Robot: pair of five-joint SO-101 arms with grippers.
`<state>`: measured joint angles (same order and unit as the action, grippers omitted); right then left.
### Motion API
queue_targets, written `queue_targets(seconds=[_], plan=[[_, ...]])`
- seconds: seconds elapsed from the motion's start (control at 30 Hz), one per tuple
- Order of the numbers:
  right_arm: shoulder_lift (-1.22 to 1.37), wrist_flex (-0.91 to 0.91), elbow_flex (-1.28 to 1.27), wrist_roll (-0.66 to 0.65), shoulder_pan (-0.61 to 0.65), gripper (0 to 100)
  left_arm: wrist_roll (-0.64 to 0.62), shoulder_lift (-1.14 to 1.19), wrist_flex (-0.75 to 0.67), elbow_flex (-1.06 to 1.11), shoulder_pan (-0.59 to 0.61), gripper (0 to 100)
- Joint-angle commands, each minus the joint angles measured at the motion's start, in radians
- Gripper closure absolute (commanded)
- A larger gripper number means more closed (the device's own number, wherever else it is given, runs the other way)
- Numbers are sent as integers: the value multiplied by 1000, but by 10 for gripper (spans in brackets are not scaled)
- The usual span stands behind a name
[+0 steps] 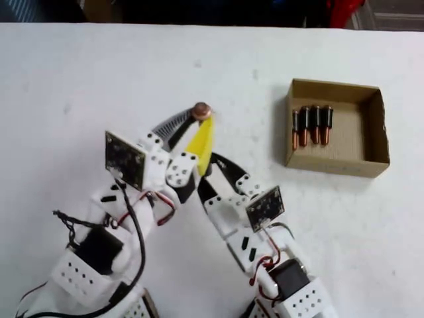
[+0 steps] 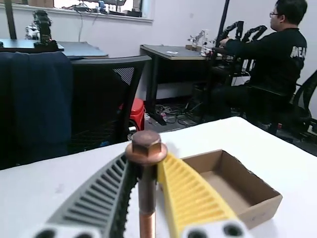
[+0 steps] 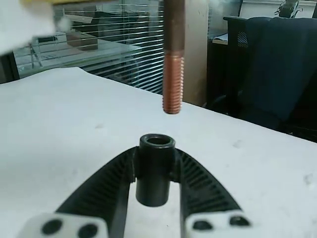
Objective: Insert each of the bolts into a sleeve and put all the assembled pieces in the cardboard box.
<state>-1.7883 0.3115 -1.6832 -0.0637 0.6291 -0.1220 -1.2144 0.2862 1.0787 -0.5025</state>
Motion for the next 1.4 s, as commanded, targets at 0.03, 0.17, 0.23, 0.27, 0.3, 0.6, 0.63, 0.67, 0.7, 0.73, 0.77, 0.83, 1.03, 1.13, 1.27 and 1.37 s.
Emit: queue_targets(seconds=[0.03, 0.17, 0.23, 0.27, 0.3, 0.6, 0.63, 0.67, 0.7, 0.73, 0.77, 0.83, 1.03, 1.13, 1.27, 1.37], plan=[[-10, 15, -6, 0, 2, 982, -12, -27, 3, -14, -15, 980], [-10, 15, -6, 0, 2, 982, -12, -27, 40, -15, -15, 980], [-10, 15, -6, 0, 2, 982, -12, -30, 61, -15, -15, 980], [-10, 15, -6, 0, 2, 982, -12, -39, 66, -11, -13, 980], [-10, 13, -6, 0, 2, 982, -12, -50, 68, -8, -13, 980], [-12, 5, -6, 0, 2, 982, -12, -107, 71, 31, -15, 980], [-12, 5, -6, 0, 2, 982, -12, -107, 66, 40, -15, 980], [-12, 5, -6, 0, 2, 982, -12, -107, 66, 46, -15, 980], [-12, 5, -6, 0, 2, 982, -12, -107, 66, 49, -15, 980], [-12, 5, -6, -2, 2, 982, -12, -107, 66, 51, -15, 980], [-12, 5, -6, -2, 2, 982, -12, -107, 68, 51, -15, 980], [-12, 5, -6, -2, 2, 982, -14, -107, 72, 51, -15, 980], [-12, -27, -6, -2, 2, 982, -112, -107, 87, 52, -13, 980], [-12, -38, -6, -2, 2, 982, -114, -107, 137, 52, -13, 980], [-12, -38, -6, -2, 2, 982, -117, -107, 163, 52, -13, 980], [-12, -38, -6, -2, 2, 982, -115, -107, 164, 63, -13, 980]])
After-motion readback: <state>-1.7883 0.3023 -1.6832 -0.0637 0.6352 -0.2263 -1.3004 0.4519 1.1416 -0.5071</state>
